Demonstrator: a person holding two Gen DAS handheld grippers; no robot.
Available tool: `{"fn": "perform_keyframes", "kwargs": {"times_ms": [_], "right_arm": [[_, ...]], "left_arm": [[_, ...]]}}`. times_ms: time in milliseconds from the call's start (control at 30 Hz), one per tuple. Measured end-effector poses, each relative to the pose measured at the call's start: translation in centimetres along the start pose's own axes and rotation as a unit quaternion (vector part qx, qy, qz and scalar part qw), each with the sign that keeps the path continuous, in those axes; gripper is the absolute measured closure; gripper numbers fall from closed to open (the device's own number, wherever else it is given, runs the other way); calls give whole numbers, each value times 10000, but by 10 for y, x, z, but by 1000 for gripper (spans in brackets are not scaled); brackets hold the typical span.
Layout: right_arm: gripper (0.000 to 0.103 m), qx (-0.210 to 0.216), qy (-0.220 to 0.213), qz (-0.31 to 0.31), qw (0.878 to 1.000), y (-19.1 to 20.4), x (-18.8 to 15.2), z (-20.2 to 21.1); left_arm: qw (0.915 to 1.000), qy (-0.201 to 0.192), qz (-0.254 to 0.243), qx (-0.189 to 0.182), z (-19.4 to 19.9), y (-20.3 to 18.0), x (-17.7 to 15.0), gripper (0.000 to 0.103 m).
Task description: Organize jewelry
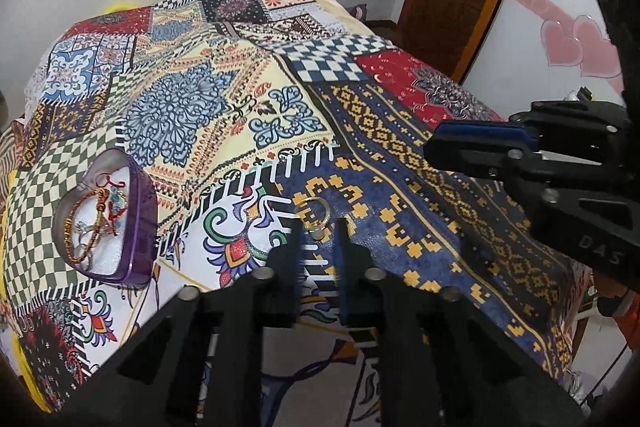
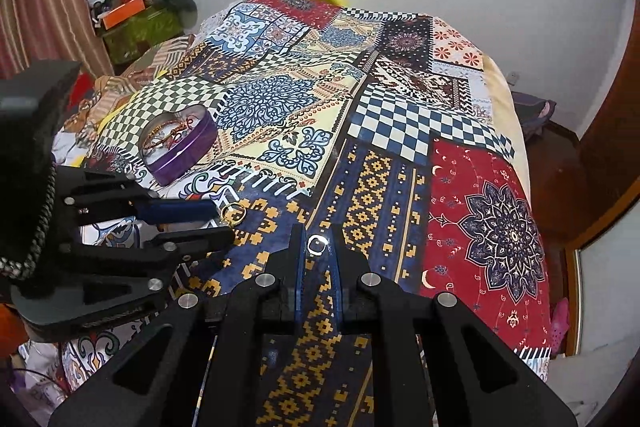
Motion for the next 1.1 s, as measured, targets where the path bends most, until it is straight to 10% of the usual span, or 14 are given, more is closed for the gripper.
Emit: {"fn": "perform_keyframes", "kwargs": {"times_ms": [1100], "right_arm": [[93,894,-525,307,9941,112,92,-2]], "left_arm": [[9821,-1279,920,1036,124,123,3,98]]}}
Point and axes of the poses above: each gripper's, at about its wrist camera, not at the fingertips, and z roughly against the way its jaws point, y to its left, x to its top, the point moved 7 cm from there along -z, roughly the way its jaws point, and after that the axes turned 11 degrees about -x, right-handed, at the moved point
